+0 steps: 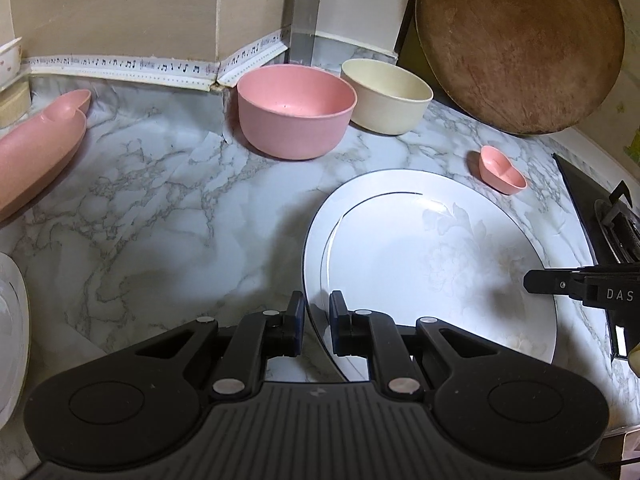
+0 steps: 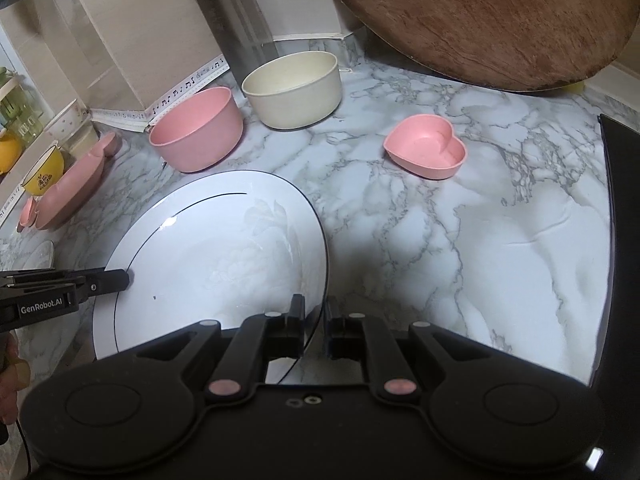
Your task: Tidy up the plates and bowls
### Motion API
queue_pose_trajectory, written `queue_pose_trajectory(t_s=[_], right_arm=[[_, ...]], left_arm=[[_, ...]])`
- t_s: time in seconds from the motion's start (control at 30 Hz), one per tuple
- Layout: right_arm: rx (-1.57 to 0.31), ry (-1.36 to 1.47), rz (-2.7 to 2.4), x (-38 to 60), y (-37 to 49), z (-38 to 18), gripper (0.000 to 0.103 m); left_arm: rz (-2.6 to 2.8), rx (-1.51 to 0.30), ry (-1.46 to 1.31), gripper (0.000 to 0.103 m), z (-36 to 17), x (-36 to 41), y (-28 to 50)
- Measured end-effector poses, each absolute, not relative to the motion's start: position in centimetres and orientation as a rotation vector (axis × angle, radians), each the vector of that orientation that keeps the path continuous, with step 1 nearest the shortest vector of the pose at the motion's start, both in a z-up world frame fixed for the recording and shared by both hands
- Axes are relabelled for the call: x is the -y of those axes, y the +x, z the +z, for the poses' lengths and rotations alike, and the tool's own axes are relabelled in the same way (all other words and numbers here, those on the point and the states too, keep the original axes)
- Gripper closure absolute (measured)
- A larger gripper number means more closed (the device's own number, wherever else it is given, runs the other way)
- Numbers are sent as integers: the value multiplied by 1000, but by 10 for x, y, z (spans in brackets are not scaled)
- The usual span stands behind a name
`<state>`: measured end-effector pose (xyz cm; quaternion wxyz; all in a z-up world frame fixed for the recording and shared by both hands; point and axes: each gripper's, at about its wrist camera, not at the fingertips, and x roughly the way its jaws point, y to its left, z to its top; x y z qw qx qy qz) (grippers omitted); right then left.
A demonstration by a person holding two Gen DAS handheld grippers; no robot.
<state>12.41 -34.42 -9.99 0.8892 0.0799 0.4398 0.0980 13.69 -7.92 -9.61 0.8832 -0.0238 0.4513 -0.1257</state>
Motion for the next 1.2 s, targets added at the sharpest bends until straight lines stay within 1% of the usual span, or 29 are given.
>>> queue_pose_trajectory(t_s=[0.33, 0.6, 0.63, 0.7, 0.77, 0.83, 0.9, 0.93, 0.97, 1.0, 1.03, 1.07, 1.13, 1.2], right_arm=[[-891, 138, 178, 345, 121, -96, 93], [-778, 59, 133, 342, 106, -72, 85], [-759, 44, 133, 340, 103, -69, 83], [-725, 21, 134, 334, 99, -63, 74], [-684, 8, 136, 328, 93, -56, 49], [-645, -4, 138, 323, 87, -50, 37], [-625, -22, 153, 316, 83, -45, 35], [-621, -27, 163, 314, 82, -43, 32], [-616, -29, 168, 311, 81, -42, 27], [-610, -31, 171, 308, 79, -41, 26], [-602, -35, 176, 306, 78, -40, 24], [-597, -40, 180, 303, 76, -38, 22], [-589, -48, 189, 297, 74, -36, 19], [-581, -49, 198, 293, 71, -33, 15]], left_arm=[[-258, -925, -46, 91, -96, 79, 136], [-239, -873, -25, 89, -84, 74, 125], [-233, -861, -15, 89, -82, 74, 123], [-211, -835, 12, 89, -77, 73, 120], [-203, -813, 20, 89, -72, 70, 117], [-196, -795, 10, 87, -66, 65, 115], [-182, -781, 5, 79, -62, 61, 113], [-175, -769, 1, 70, -59, 59, 111], [-169, -760, -3, 59, -58, 57, 109], [-165, -746, -8, 53, -55, 54, 107], [-163, -732, -13, 41, -53, 52, 105], [-160, -721, -15, 36, -51, 50, 103], [-155, -702, -14, 35, -47, 47, 99], [-149, -690, -10, 32, -43, 44, 96]])
